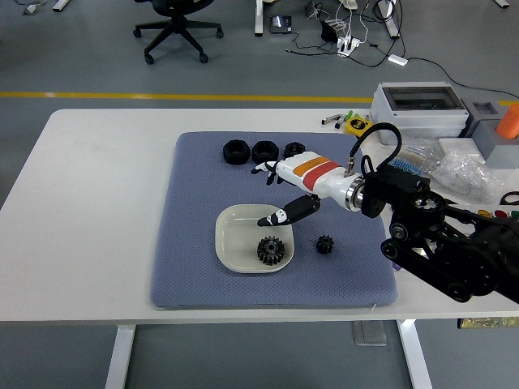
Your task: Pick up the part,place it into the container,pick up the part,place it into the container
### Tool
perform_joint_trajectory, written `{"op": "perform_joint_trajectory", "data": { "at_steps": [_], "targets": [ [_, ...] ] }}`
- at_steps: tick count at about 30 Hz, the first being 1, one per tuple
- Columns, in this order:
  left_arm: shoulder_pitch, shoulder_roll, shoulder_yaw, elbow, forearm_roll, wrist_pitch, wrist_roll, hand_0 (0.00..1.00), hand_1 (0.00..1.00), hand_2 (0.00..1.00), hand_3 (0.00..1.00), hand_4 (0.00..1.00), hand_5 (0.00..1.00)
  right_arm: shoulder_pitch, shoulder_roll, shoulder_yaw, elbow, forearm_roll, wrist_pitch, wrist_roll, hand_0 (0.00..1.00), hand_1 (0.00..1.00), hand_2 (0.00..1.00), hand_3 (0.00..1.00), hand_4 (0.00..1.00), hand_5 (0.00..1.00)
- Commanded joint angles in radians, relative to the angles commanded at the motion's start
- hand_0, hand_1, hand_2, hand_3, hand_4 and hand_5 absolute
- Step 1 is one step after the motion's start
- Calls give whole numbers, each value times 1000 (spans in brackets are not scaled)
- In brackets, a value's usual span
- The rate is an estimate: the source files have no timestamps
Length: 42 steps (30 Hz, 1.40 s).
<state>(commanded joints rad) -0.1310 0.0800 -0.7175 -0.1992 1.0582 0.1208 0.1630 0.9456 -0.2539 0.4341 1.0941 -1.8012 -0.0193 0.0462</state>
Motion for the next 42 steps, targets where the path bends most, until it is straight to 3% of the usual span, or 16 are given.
{"op": "perform_joint_trajectory", "data": {
  "at_steps": [6,7,11,12,18,19,24,25,26,42],
  "targets": [
    [3,2,20,2,-33,5,-7,742,681,632,584,641,623,-47,-81,23,58,-36,48,22,599,584,655,777,998,766],
    [4,1,22,2,-38,6,-9,742,681,632,584,641,623,-64,-99,24,74,-51,51,27,481,543,629,759,998,714],
    [4,0,29,2,-45,8,-11,742,681,632,584,641,623,-100,-130,18,95,-85,42,41,481,543,629,759,998,714],
    [4,0,31,2,-46,8,-12,742,681,631,584,639,623,-105,-132,16,95,-88,39,43,406,524,623,665,998,630],
    [5,-3,30,2,-44,8,-12,742,681,631,584,639,623,-146,-124,21,48,-99,-11,43,406,524,623,665,998,630],
    [5,-3,31,2,-46,8,-12,742,681,632,582,638,622,-150,-122,22,40,-100,-21,41,333,487,598,609,998,554],
    [6,-5,32,2,-48,8,-12,742,681,632,582,638,622,-162,-113,8,-4,-101,-64,37,333,487,598,609,998,554],
    [7,-5,32,2,-49,8,-12,741,681,632,583,638,624,-163,-111,6,-9,-101,-68,36,304,458,558,565,951,488],
    [7,-6,32,2,-49,8,-12,741,681,632,583,638,624,-165,-108,2,-19,-98,-74,36,304,458,558,565,951,488],
    [8,-10,26,0,-36,5,-8,741,685,632,582,638,623,-185,-76,-18,-115,-15,-115,46,283,441,536,536,926,485]
  ]
}}
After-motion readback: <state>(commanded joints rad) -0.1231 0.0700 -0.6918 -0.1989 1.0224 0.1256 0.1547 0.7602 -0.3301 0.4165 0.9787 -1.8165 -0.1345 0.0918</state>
